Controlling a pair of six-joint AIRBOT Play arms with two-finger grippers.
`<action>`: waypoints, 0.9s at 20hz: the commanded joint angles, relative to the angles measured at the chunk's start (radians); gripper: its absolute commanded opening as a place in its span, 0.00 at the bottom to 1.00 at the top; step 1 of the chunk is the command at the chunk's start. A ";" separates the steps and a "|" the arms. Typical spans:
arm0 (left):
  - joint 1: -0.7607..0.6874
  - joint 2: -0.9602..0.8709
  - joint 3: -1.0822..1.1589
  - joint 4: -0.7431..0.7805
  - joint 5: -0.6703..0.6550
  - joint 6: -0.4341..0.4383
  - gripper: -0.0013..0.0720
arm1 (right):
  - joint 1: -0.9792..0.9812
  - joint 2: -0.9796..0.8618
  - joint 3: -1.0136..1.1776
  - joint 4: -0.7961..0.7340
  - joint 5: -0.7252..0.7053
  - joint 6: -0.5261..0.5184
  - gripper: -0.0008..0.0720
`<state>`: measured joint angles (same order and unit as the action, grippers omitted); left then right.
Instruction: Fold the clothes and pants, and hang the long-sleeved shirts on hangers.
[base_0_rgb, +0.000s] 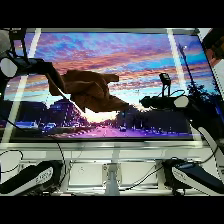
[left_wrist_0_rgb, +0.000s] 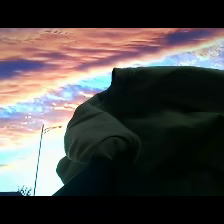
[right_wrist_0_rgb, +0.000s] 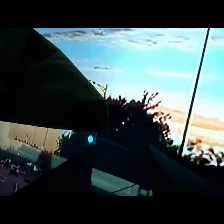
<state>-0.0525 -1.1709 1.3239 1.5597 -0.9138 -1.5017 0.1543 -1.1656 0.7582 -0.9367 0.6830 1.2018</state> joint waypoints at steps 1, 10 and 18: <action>-0.003 0.000 0.000 -0.002 0.000 -0.014 0.04 | 0.014 -0.172 0.112 0.041 0.102 0.010 0.64; -0.003 0.000 0.000 -0.002 0.000 -0.014 0.04 | 0.014 -0.401 0.267 0.041 0.245 -0.019 0.64; -0.003 0.000 0.000 -0.002 0.000 -0.014 0.04 | 0.015 -0.457 0.267 0.108 0.245 -0.066 0.63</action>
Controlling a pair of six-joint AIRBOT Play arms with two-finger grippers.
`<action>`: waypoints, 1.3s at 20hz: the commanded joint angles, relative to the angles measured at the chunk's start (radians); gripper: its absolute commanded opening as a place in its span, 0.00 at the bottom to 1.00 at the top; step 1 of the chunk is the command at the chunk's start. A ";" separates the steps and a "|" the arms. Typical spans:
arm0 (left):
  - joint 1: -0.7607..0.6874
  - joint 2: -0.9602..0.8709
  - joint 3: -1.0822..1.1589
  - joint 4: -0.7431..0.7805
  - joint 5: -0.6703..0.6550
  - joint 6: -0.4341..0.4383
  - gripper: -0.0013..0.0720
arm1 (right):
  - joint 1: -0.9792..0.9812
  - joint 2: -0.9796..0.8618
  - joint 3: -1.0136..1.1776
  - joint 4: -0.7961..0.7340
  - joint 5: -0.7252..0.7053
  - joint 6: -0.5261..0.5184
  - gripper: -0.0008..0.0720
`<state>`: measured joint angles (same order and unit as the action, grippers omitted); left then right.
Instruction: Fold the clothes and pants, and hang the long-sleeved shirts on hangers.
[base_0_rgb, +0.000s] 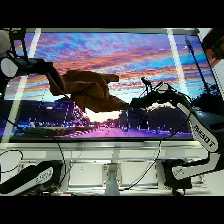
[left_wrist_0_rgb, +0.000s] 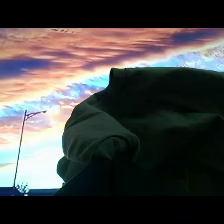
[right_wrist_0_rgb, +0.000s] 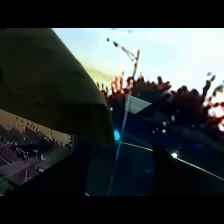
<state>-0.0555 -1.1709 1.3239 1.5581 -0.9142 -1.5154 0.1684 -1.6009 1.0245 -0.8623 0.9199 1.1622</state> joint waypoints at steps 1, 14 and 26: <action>0.000 0.000 0.000 0.000 0.000 0.000 0.04 | 0.004 -0.023 0.001 0.053 0.008 -0.035 0.63; -0.001 0.000 0.000 -0.001 0.000 -0.004 0.04 | 0.063 -0.039 0.024 0.033 -0.016 -0.021 0.48; -0.010 0.088 0.003 -0.037 0.062 -0.003 0.04 | 0.058 0.084 0.226 -0.264 0.064 -0.018 0.04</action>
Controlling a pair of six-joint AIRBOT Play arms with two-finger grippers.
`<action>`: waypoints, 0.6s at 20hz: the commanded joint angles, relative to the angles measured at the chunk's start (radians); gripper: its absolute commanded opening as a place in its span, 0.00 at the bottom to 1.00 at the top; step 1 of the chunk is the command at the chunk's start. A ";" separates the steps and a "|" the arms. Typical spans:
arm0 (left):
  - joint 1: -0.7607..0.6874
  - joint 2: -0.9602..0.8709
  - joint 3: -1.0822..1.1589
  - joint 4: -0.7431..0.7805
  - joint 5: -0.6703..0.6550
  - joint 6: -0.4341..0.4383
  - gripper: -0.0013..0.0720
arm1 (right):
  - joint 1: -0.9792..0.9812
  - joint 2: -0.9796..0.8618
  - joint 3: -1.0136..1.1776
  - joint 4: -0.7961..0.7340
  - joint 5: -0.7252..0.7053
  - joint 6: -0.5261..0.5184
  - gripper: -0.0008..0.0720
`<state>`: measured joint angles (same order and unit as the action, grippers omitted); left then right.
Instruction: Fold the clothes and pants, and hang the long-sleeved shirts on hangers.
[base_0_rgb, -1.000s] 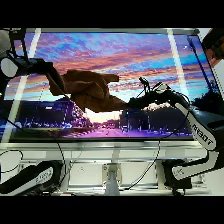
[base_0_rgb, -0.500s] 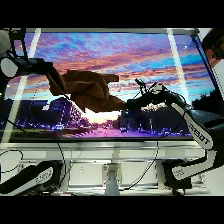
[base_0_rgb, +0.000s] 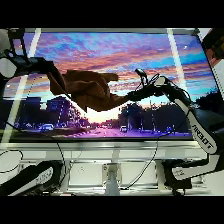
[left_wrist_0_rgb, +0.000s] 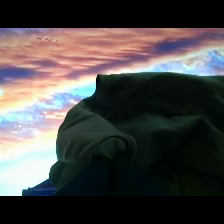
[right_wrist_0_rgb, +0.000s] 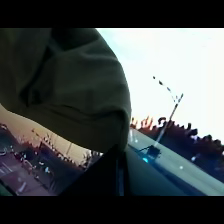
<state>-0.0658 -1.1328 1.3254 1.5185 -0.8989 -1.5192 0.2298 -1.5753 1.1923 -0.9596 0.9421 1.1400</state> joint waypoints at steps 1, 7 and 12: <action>0.001 0.084 0.002 0.010 0.087 0.000 0.04 | -0.010 0.098 0.079 -0.227 0.046 0.019 0.04; 0.010 0.319 0.002 0.182 0.321 0.000 0.04 | -0.167 0.373 0.137 -0.315 0.023 0.031 0.04; 0.120 0.425 0.001 0.221 0.292 -0.001 0.04 | -0.384 0.525 0.137 -0.356 0.037 0.032 0.04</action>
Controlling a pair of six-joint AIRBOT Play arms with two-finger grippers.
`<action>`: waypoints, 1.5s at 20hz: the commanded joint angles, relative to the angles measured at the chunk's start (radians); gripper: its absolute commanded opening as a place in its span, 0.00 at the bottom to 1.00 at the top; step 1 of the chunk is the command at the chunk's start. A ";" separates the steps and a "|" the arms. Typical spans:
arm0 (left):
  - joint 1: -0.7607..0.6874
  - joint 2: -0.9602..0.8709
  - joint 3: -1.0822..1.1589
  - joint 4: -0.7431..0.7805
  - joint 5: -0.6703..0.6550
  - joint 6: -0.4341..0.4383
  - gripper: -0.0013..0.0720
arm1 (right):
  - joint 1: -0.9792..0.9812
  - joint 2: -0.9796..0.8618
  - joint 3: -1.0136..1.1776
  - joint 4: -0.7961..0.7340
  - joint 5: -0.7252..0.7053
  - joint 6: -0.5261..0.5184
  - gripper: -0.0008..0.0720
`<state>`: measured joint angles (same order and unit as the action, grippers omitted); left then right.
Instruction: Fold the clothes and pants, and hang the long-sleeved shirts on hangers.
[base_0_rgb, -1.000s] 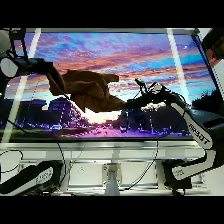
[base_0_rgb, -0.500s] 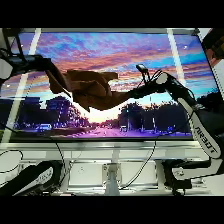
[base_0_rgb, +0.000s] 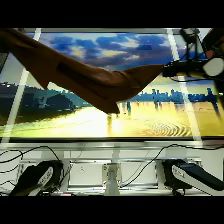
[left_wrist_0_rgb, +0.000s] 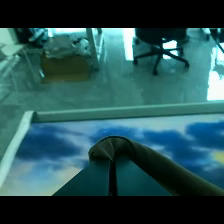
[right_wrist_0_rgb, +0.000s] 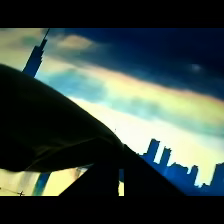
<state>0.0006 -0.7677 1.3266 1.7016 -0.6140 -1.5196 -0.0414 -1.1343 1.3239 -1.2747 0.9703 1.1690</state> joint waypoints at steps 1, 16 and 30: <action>0.076 0.066 0.000 0.037 -0.008 0.000 0.04 | -0.153 0.101 0.005 -0.047 0.018 0.009 0.04; 0.119 0.255 -0.001 -0.046 -0.389 -0.011 0.04 | -0.269 0.452 0.005 -0.042 0.253 -0.005 0.04; 0.119 0.165 -0.474 -0.345 -0.271 -0.078 0.04 | -0.269 0.164 -0.026 0.130 0.092 0.027 0.04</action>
<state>0.1192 -0.5388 1.0107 1.4525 -1.0328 -1.5955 -0.3103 -0.8288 1.3056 -1.2060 1.0992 1.1908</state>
